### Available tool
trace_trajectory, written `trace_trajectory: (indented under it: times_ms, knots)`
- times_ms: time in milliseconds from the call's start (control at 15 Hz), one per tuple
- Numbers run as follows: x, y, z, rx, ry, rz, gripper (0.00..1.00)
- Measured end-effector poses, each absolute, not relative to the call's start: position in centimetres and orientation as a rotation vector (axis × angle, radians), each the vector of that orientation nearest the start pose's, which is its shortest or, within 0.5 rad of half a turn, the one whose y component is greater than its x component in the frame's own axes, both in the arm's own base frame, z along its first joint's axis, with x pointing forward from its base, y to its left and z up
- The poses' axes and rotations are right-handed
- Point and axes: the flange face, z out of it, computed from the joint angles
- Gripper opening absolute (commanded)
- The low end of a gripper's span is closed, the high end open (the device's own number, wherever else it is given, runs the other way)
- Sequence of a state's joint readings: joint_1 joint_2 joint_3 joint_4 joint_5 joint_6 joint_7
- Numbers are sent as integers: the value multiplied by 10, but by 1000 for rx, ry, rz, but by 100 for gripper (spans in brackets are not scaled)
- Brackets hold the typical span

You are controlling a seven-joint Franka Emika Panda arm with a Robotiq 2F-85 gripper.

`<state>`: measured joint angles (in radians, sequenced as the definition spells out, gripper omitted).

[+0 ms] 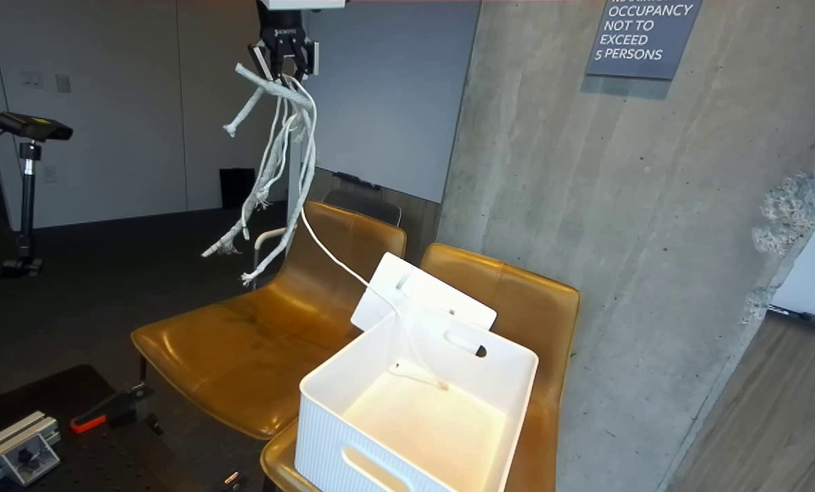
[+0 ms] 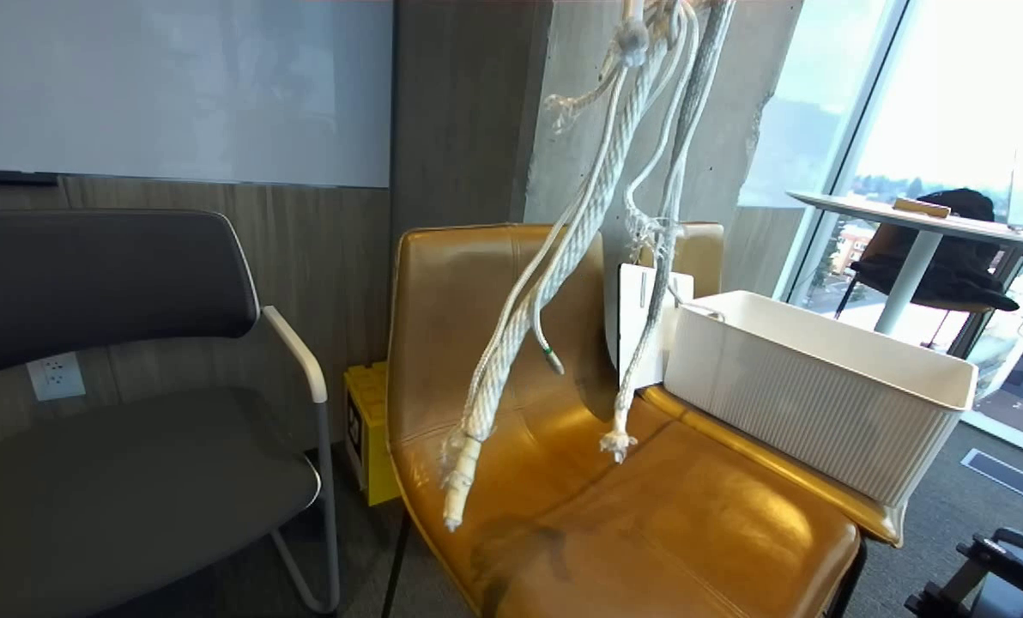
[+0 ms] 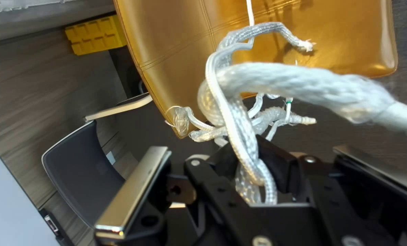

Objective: Put the cable inside the storage box, then take it out

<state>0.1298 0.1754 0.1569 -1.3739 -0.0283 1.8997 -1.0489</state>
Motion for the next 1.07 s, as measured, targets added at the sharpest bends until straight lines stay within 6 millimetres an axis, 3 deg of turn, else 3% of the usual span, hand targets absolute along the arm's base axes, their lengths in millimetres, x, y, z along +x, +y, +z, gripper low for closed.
trace_trajectory:
  times_ms: [533,667,933,1067]
  knots:
    - [639,179,605,-2492,-1958,-453,4]
    - [645,164,586,-2514,-1928,-400,4]
    - [655,116,549,-2574,-1844,-288,4]
    - [655,107,536,-2580,-1823,-252,4]
